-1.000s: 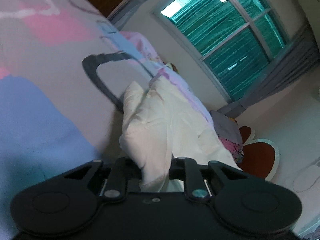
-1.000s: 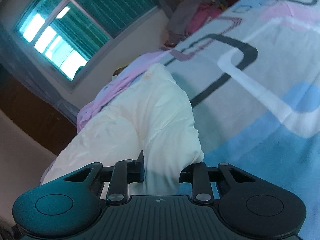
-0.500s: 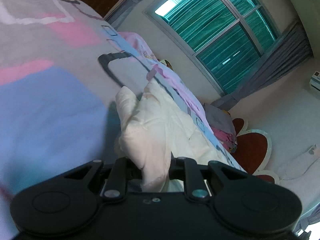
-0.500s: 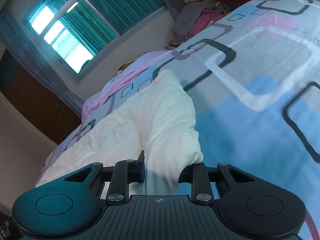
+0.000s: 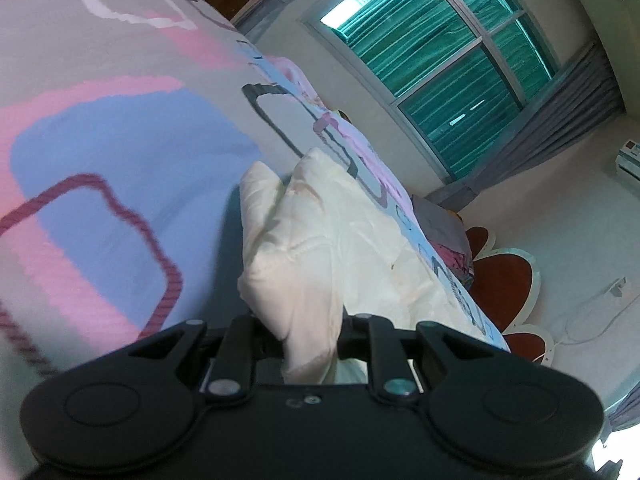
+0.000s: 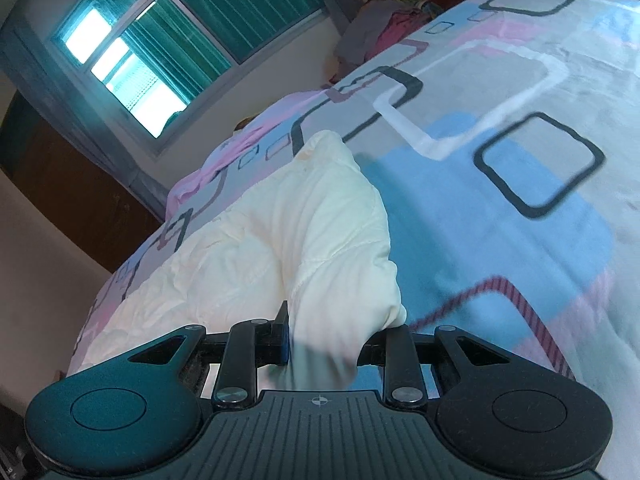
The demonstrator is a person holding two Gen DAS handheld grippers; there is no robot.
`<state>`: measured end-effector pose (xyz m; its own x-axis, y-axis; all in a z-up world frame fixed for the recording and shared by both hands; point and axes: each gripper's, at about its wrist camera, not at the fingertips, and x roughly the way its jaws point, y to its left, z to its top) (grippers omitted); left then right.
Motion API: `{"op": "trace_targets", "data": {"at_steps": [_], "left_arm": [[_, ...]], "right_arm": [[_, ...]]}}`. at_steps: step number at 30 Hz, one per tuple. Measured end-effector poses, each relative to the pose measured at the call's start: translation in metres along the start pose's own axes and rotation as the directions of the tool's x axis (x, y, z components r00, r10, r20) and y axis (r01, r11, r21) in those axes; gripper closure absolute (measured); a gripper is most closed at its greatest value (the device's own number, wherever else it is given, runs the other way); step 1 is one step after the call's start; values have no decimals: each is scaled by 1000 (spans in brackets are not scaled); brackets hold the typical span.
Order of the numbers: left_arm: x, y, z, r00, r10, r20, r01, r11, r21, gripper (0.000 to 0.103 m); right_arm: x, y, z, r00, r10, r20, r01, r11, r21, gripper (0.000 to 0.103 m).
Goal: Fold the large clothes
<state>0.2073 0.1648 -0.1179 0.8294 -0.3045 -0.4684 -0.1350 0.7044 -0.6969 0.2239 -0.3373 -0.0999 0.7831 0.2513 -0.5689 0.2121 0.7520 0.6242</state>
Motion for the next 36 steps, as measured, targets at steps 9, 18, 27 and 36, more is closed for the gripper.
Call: {"op": "trace_targets", "data": {"at_steps": [9,18,27,36], "left_arm": [[-2,8,-5,1000,16,-2,-16,1000,12,83],[-8,29,-15,997,73,14,-72,996,-61,37],[1,42,-4,999,32,19,-30,995,-99,38],[26,50,7,1000,-26,2,26,991,-135,65]], "right_arm": [[-7,-15,-16,1000,-8,-21,8,1000,26,77],[-18,-41,-23,992,-126,21,124,989,76,27],[-70,-14,-28,944,-232,234,229,972,40,79],[-4,96,-39,995,-16,94,37,973,-227,90]]}}
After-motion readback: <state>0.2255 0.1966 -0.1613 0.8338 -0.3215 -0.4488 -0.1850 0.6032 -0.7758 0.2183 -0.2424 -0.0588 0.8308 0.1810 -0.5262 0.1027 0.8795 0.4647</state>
